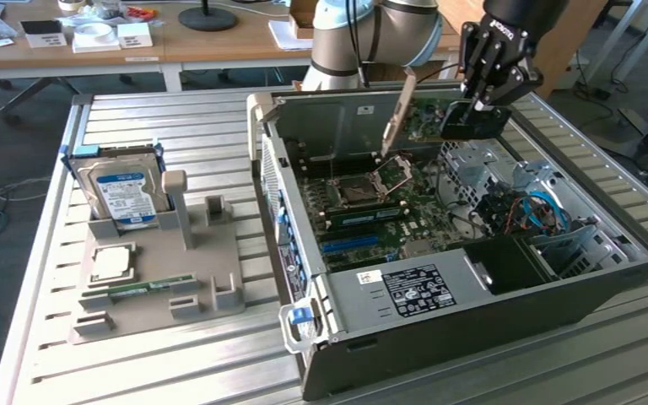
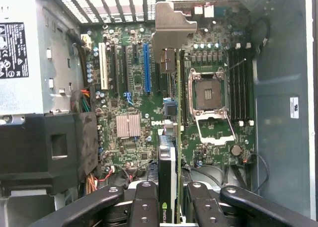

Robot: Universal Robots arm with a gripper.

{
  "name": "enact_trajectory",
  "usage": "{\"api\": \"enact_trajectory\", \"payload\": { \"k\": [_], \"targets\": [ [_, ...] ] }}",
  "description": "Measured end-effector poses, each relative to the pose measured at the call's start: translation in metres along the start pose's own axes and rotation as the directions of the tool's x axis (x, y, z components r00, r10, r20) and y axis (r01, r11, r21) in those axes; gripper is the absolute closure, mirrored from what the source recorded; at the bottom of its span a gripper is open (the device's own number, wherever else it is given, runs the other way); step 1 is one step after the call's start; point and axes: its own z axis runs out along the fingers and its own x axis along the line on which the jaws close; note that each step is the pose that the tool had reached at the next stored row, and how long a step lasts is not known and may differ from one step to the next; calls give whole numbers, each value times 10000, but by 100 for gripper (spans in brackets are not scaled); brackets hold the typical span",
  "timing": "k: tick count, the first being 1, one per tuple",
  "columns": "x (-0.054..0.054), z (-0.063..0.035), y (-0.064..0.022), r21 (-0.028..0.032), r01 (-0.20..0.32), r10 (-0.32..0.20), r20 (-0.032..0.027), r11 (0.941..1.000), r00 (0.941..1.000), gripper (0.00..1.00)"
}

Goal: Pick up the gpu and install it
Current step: 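Insert the gpu into the slot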

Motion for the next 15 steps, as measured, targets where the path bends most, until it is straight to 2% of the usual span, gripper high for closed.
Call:
{"api": "enact_trajectory", "payload": {
  "k": [11,15],
  "targets": [
    [3,19,36,15,129,-129,-4,9999,9999,73],
    [5,61,38,16,130,-130,-2,9999,9999,73]
  ]
}}
